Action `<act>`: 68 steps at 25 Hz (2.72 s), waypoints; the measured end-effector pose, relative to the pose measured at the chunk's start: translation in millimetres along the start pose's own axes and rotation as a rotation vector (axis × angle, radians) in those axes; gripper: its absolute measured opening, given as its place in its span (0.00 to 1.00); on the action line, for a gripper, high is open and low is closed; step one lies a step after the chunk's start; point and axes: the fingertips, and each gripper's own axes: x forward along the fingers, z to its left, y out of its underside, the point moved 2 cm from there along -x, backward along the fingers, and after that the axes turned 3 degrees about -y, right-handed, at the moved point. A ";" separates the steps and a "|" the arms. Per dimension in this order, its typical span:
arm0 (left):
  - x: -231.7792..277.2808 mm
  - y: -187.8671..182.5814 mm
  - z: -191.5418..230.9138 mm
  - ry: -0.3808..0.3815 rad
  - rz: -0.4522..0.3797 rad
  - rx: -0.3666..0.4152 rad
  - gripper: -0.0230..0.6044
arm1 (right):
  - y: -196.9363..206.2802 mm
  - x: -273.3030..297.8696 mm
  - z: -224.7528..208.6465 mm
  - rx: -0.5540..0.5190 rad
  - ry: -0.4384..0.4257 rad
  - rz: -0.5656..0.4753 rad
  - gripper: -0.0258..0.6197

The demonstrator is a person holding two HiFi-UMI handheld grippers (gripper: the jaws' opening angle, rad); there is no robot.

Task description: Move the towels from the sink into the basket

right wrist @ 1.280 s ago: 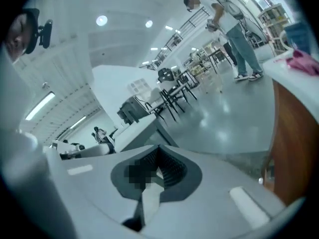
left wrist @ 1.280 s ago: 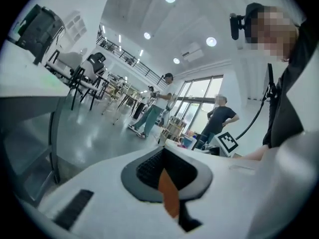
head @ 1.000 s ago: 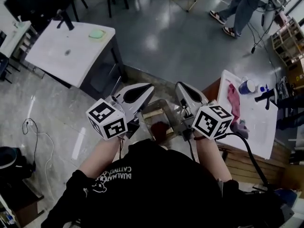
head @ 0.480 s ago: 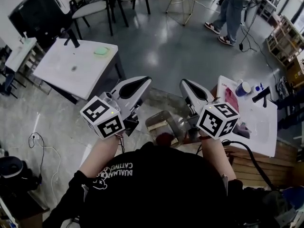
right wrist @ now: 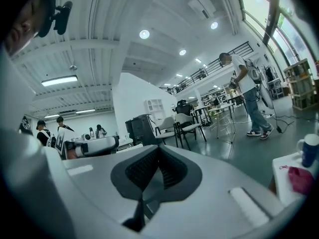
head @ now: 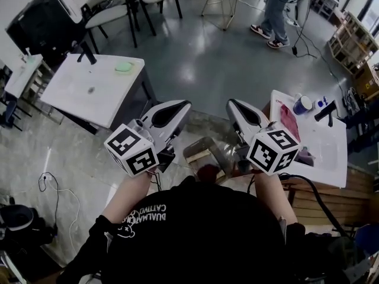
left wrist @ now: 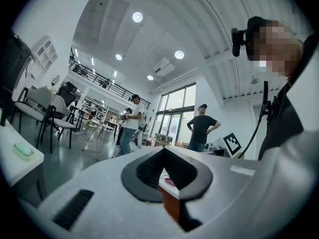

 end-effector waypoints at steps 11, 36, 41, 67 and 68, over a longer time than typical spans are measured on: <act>0.8 29.7 -11.6 0.111 -0.015 0.007 0.04 | 33.5 -40.6 -6.6 0.097 0.072 -0.058 0.05; 231.7 140.6 -128.8 0.239 0.165 -0.120 0.04 | 42.3 -224.5 -221.2 0.192 0.311 -0.052 0.05; 273.9 171.4 -138.7 0.191 0.179 -0.141 0.04 | 54.3 -244.0 -278.3 0.218 0.292 -0.002 0.05; 326.3 246.6 -117.4 -0.054 0.279 -0.197 0.04 | 135.9 -202.8 -399.0 0.224 0.168 0.315 0.05; 325.3 247.9 -115.8 -0.061 0.282 -0.199 0.04 | 138.5 -201.6 -400.8 0.228 0.169 0.320 0.05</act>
